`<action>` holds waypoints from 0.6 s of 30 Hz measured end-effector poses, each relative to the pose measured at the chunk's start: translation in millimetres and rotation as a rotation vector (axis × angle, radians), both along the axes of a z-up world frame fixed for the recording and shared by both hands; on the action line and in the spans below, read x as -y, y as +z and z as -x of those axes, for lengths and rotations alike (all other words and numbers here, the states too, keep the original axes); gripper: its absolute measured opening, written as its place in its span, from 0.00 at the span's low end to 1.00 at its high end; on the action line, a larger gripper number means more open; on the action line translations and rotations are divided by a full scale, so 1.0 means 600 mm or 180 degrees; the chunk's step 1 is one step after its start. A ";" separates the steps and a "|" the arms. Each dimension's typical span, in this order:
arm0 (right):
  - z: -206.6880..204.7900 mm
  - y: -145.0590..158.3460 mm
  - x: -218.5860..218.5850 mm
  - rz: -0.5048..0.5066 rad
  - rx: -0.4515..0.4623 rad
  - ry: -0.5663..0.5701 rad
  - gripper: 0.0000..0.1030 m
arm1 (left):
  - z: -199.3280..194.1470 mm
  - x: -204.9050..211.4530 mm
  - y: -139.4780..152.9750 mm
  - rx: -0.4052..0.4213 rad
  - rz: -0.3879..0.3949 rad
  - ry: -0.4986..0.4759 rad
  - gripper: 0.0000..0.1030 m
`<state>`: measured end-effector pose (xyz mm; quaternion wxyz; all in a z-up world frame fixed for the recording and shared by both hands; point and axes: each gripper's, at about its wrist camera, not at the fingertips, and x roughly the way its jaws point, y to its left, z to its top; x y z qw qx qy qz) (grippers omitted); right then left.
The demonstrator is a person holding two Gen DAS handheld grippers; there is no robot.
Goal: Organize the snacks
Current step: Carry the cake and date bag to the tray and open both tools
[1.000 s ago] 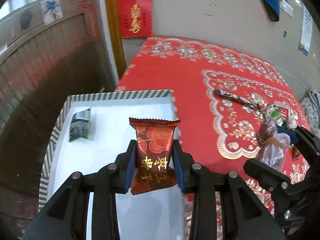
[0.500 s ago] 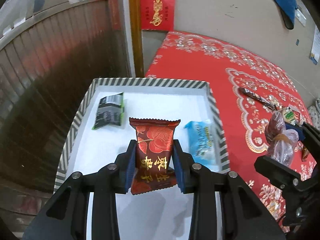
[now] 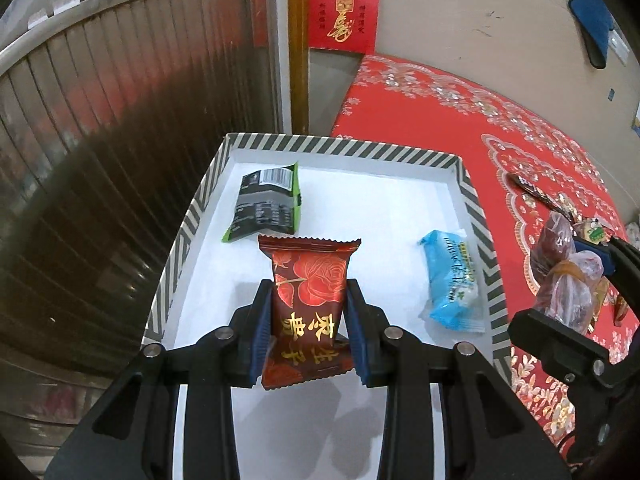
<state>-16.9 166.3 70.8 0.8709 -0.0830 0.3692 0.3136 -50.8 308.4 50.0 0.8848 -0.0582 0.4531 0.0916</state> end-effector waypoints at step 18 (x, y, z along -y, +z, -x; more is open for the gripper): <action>-0.089 -0.047 -0.087 0.0295 -0.0173 0.0106 0.80 | 0.000 -0.025 -0.037 -0.0211 -0.0026 0.0036 0.31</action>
